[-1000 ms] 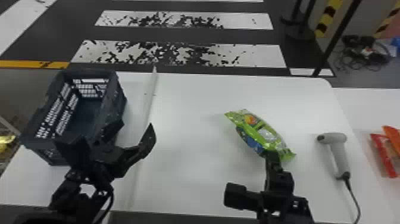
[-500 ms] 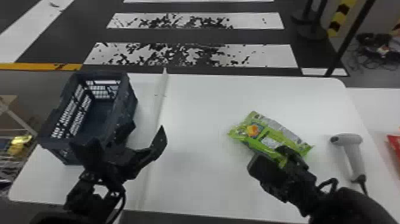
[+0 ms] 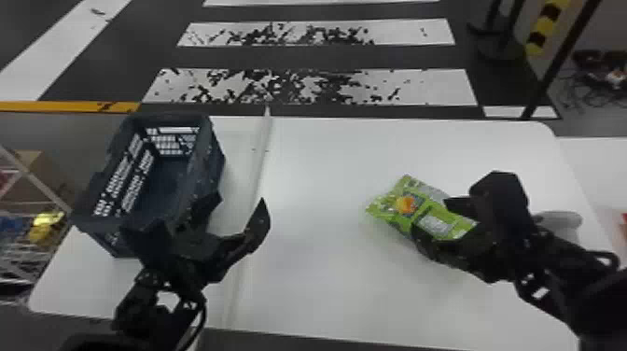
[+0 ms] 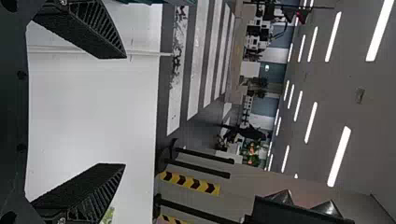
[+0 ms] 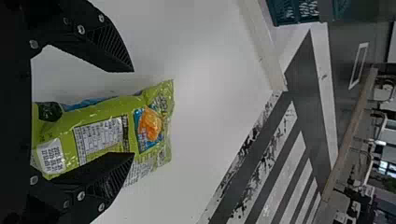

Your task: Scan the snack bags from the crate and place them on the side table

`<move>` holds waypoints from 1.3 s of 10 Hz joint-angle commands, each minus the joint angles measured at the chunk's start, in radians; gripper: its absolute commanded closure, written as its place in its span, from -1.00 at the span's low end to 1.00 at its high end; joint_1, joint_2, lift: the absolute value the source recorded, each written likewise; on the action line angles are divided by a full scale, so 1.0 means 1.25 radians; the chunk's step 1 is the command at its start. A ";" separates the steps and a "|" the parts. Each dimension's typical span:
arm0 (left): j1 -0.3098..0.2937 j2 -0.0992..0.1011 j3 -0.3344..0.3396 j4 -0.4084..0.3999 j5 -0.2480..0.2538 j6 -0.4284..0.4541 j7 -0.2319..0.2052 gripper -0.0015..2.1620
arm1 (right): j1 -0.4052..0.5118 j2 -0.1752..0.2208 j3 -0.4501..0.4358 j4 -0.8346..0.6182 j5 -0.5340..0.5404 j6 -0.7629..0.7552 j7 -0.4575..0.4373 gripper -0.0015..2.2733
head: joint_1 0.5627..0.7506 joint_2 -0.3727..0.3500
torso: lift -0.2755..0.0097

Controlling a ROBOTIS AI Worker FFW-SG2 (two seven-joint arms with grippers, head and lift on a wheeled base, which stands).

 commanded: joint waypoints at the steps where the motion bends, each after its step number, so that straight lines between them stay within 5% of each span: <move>1: 0.002 0.000 -0.001 0.001 0.000 0.000 0.000 -0.96 | 0.009 0.019 -0.078 0.011 -0.091 -0.050 -0.009 -0.44 | 0.41 0.27 | 0.36; 2: 0.002 0.000 -0.001 0.001 0.000 -0.002 0.000 -0.96 | 0.010 0.028 -0.112 0.021 -0.109 -0.055 -0.014 0.36 | 0.41 0.23 | 0.36; 3: 0.002 0.000 -0.001 0.001 0.000 0.000 -0.001 -0.96 | 0.011 0.036 -0.128 0.033 -0.116 -0.052 -0.057 0.93 | 0.41 0.18 | 0.36; 8: 0.002 -0.002 -0.008 0.006 0.000 0.000 0.000 -0.96 | -0.031 0.048 -0.134 0.235 -0.102 -0.178 -0.044 0.99 | 0.41 -0.02 | 0.36; 13: 0.000 -0.003 -0.009 0.012 0.000 -0.002 0.001 -0.96 | -0.029 0.049 -0.085 0.308 -0.047 -0.183 -0.020 0.99 | 0.41 -0.04 | 0.36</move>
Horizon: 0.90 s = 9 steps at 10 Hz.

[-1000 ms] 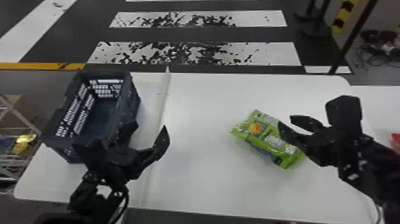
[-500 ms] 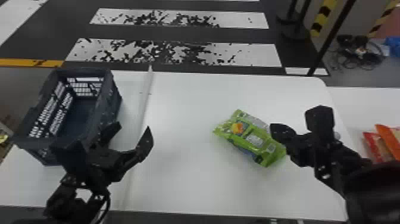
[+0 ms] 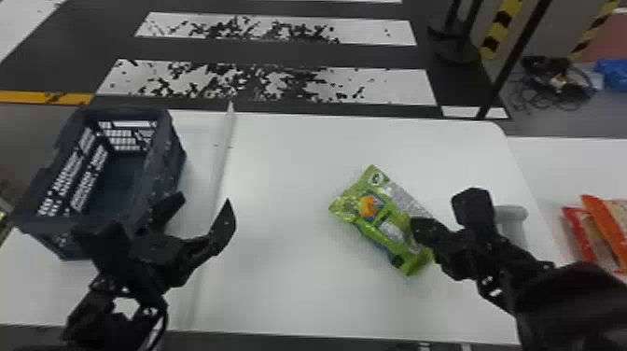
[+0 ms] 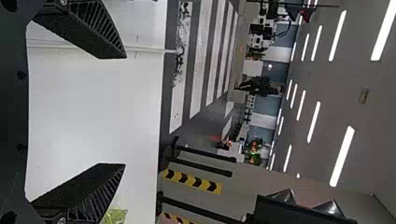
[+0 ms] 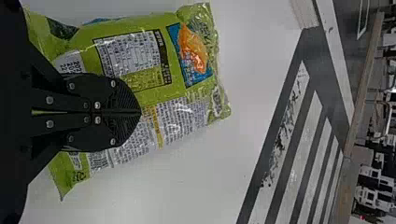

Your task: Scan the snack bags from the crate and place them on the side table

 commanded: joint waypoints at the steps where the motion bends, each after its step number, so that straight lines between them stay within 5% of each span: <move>1: -0.001 0.000 0.000 0.004 0.000 0.000 0.000 -0.96 | 0.008 0.003 0.021 0.030 0.009 -0.027 0.000 0.99 | 0.41 -0.02 | 0.36; 5: -0.006 0.000 -0.001 0.009 0.000 0.000 0.001 -0.96 | 0.027 0.015 0.031 0.050 0.021 -0.096 -0.004 0.99 | 0.41 0.05 | 0.36; 9: -0.007 0.001 -0.003 0.009 0.000 -0.002 0.000 -0.96 | 0.106 0.036 -0.051 -0.138 -0.012 -0.101 -0.021 0.99 | 0.41 0.06 | 0.36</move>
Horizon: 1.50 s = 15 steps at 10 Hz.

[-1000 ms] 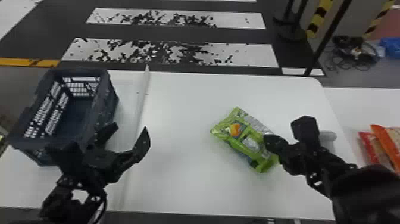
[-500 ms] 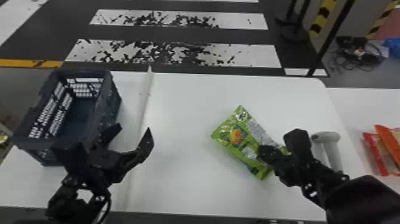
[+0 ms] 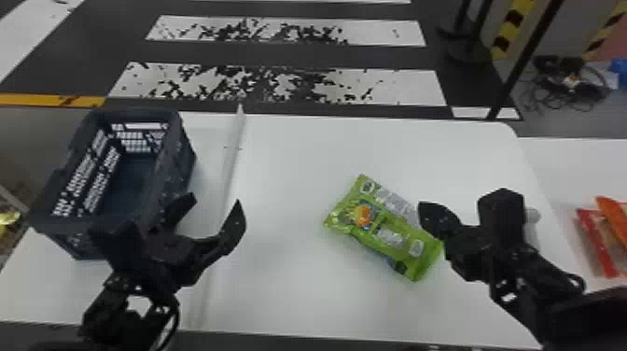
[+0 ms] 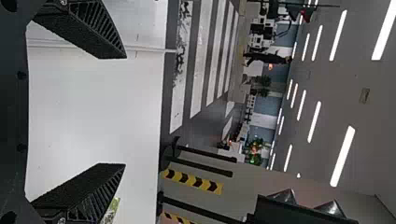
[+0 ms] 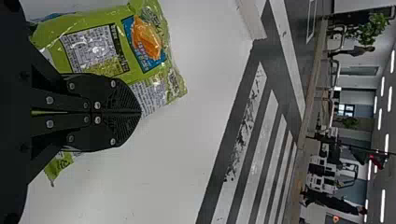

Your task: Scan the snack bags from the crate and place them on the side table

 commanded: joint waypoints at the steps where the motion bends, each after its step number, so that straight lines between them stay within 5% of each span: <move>1: 0.000 0.000 0.000 0.001 0.000 0.000 -0.001 -0.96 | 0.030 0.001 -0.010 -0.057 -0.001 0.054 0.001 0.99 | 0.41 0.05 | 0.36; 10: -0.012 0.001 -0.011 0.019 0.004 -0.003 -0.002 -0.96 | 0.055 0.000 0.041 0.084 0.042 0.025 0.015 0.99 | 0.41 0.06 | 0.36; 15: -0.013 0.001 -0.011 0.019 0.004 -0.015 -0.002 -0.96 | 0.081 0.002 0.029 -0.044 0.028 -0.002 0.010 0.99 | 0.41 0.09 | 0.36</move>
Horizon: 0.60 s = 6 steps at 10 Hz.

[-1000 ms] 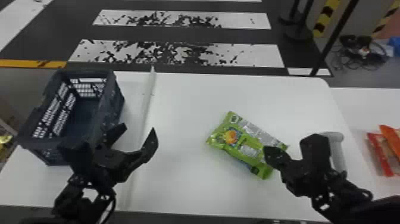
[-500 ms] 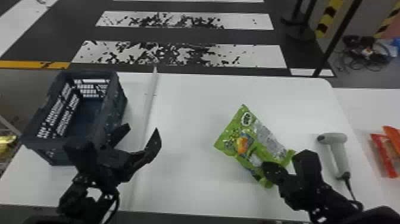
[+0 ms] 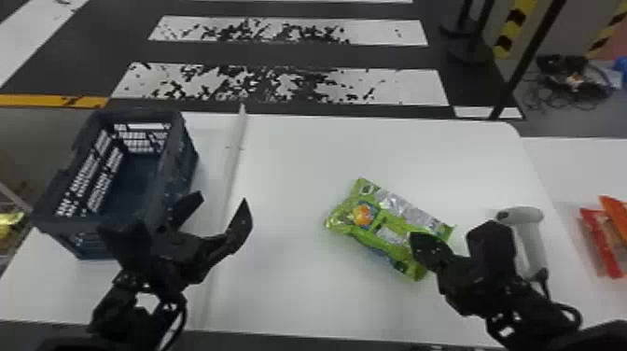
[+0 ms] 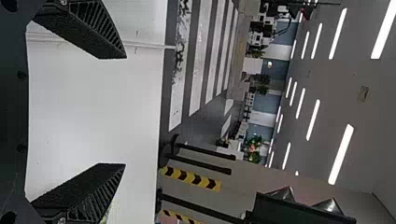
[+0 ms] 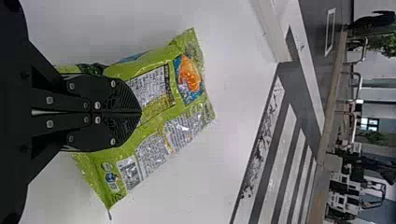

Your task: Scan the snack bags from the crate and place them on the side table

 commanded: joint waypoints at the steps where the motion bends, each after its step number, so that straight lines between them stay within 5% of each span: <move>1: 0.000 0.000 0.000 -0.001 0.000 -0.002 0.000 -0.96 | 0.010 0.001 0.004 -0.044 -0.006 0.005 0.001 0.99 | 0.41 0.10 | 0.36; 6: 0.000 -0.001 0.000 -0.004 0.000 -0.002 0.000 -0.96 | -0.033 -0.014 0.145 -0.032 0.019 0.012 0.013 0.99 | 0.41 0.35 | 0.36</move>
